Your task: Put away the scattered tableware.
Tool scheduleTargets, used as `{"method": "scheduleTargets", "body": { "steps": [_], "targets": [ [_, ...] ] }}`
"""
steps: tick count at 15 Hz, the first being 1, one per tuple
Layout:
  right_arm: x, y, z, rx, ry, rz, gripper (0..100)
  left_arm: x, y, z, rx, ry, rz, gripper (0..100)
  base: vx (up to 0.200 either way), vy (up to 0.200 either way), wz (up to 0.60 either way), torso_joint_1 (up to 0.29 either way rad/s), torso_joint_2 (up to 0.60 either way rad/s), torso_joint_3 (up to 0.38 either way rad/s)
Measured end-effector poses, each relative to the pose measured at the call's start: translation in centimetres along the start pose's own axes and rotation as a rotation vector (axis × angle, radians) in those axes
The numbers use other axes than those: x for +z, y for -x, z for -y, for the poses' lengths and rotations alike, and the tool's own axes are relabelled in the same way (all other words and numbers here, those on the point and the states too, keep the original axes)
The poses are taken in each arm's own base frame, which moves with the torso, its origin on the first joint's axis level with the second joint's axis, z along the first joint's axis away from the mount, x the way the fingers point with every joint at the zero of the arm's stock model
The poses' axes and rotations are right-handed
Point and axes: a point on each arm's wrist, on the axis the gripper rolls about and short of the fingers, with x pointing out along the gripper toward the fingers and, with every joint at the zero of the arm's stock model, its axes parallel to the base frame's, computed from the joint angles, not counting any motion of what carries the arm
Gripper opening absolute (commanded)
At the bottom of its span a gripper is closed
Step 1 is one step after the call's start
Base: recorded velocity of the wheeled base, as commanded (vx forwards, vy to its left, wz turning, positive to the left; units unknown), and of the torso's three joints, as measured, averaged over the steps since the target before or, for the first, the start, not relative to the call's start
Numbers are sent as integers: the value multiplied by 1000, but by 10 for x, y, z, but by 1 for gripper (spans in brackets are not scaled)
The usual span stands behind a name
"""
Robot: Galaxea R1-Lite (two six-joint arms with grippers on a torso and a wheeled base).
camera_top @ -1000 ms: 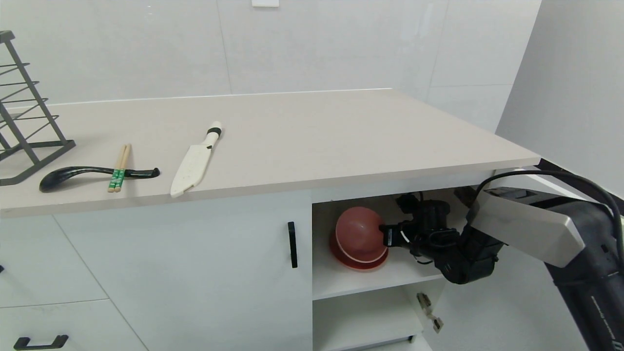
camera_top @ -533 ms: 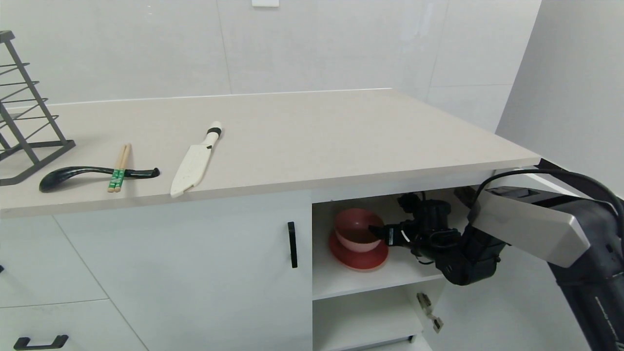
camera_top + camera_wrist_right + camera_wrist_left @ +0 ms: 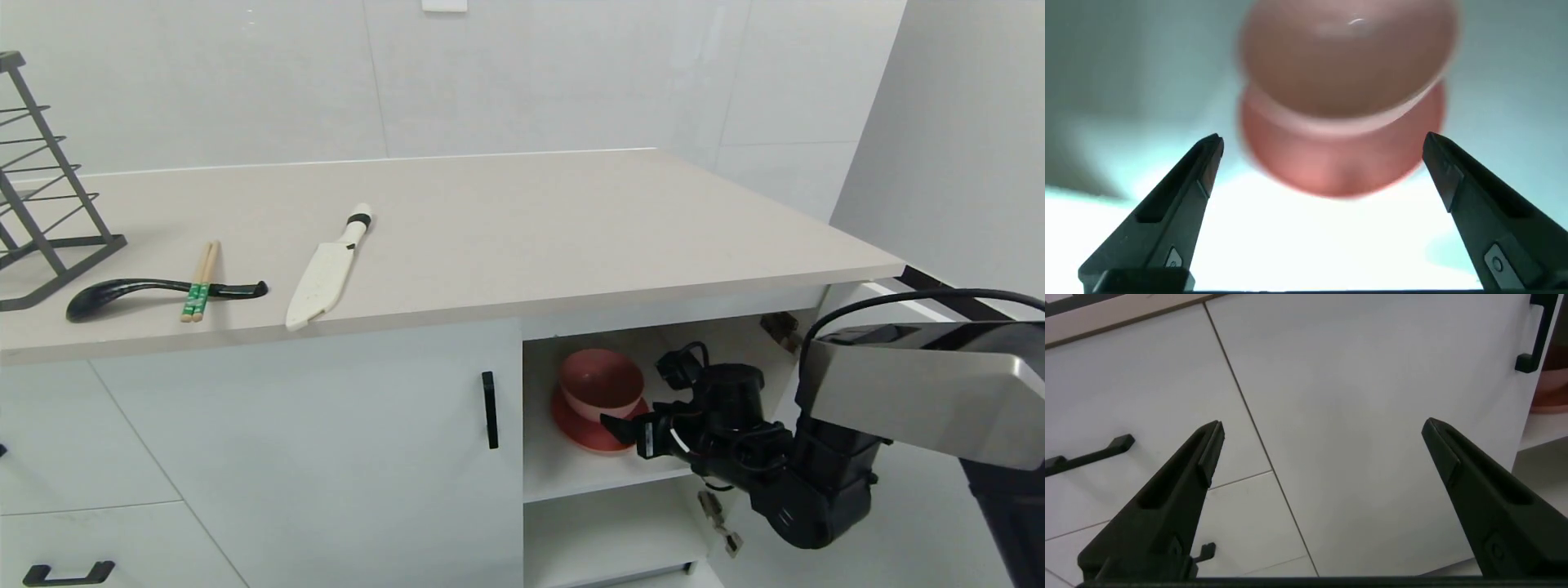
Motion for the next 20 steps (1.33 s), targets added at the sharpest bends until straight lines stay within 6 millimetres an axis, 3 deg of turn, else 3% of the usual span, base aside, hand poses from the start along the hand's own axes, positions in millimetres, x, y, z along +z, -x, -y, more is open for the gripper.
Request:
{"method": "scheduleTargets", "body": {
  "steps": [4, 10, 15, 20],
  "targets": [
    [-7, 45, -14, 27, 42, -66, 100, 0, 0, 0, 1, 5, 1, 100, 0, 0, 0, 0, 0, 0],
    [-11, 138, -53, 188, 121, -93, 100, -1, 0, 3, -108, 16, 1, 100, 0, 0, 0, 0, 0, 0],
    [17, 231, -62, 300, 149, 190, 100, 0, -5, 1, -244, 49, -73, 100, 0, 0, 0, 0, 0, 0],
    [39, 313, -36, 196, 173, 617, 100, 2, -7, 1, -233, 54, -41, 100, 0, 0, 0, 0, 0, 0]
  ]
}}
